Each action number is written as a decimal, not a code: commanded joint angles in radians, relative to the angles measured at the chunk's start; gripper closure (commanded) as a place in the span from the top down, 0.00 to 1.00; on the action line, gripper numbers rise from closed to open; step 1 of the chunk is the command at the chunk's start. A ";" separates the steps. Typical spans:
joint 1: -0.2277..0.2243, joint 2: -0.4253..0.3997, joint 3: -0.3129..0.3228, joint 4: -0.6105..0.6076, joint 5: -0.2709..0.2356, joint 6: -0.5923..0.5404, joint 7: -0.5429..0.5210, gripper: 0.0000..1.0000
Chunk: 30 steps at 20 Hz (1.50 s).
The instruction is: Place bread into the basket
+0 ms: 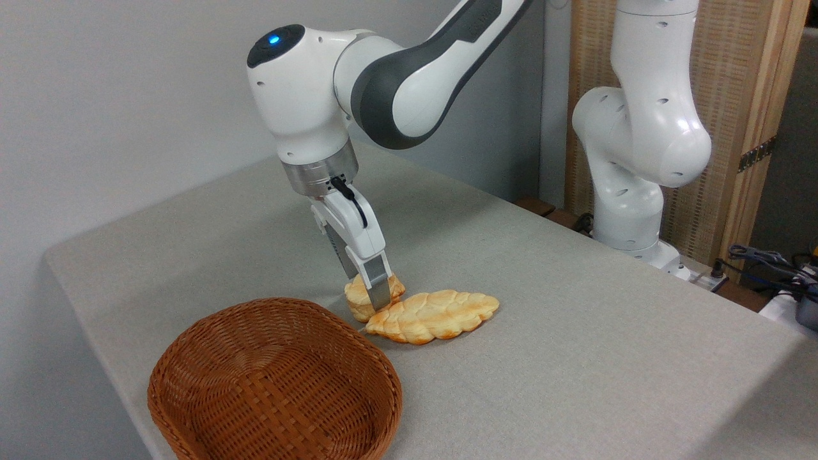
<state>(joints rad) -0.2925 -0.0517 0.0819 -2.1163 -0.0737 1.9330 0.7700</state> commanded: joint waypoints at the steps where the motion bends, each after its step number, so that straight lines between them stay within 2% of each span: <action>1: -0.005 -0.002 0.004 -0.007 -0.006 0.023 0.017 0.62; 7: -0.005 -0.007 0.004 -0.004 -0.006 0.021 0.014 0.62; 13: -0.004 -0.045 0.006 0.009 -0.017 0.020 0.008 0.63; 22: 0.006 -0.057 0.016 0.107 -0.020 0.024 0.008 0.64; 24: 0.007 -0.057 0.024 0.119 -0.023 0.041 0.008 0.64; 27: 0.007 -0.054 0.045 0.124 -0.055 0.101 0.009 0.64; 30: 0.007 -0.037 0.058 0.124 -0.057 0.164 0.009 0.64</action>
<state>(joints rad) -0.2809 -0.1050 0.1200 -1.9993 -0.1052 2.0335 0.7697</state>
